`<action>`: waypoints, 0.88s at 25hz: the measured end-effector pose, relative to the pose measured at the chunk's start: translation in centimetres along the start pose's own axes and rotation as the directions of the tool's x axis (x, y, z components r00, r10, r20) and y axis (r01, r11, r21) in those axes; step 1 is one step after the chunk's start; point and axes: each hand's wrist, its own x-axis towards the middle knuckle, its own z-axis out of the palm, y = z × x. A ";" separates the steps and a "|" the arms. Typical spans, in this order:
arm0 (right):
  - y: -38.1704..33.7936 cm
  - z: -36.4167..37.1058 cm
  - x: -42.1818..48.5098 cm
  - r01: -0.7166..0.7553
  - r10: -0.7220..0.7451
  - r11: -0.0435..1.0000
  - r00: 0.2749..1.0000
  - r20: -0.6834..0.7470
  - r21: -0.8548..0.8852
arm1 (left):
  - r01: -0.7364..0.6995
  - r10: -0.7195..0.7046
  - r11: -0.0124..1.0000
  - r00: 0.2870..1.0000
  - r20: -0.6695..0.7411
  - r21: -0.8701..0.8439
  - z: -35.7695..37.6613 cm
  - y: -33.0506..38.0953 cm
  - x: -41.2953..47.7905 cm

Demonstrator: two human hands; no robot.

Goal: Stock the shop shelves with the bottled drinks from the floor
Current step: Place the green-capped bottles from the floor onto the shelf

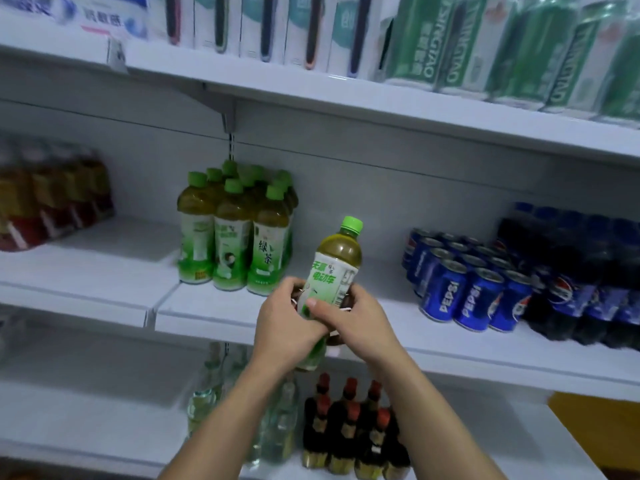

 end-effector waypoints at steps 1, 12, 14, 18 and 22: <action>0.0 0.6 1.4 -0.008 0.008 1.000 1.000 -0.002 -0.019 | -0.003 0.003 1.000 1.000 0.000 -0.004 -0.1 -0.5 1.3; 1.0 -2.0 13.1 -0.079 0.077 0.995 0.997 -0.029 -0.063 | -0.028 0.028 1.000 0.996 0.089 0.000 4.8 -2.6 11.8; 1.8 -2.3 15.9 -0.054 0.050 0.995 0.998 -0.044 -0.090 | -0.017 0.014 0.999 0.998 0.064 0.036 6.0 -2.8 13.5; 2.6 -2.4 21.3 0.009 -0.021 0.960 0.999 -0.037 -0.281 | 0.030 -0.034 0.995 0.999 0.038 0.098 8.4 -3.5 16.5; 3.4 -1.7 26.8 0.003 -0.010 0.967 1.000 -0.025 -0.255 | 0.157 -0.158 0.982 0.987 0.000 0.108 9.8 -4.5 19.5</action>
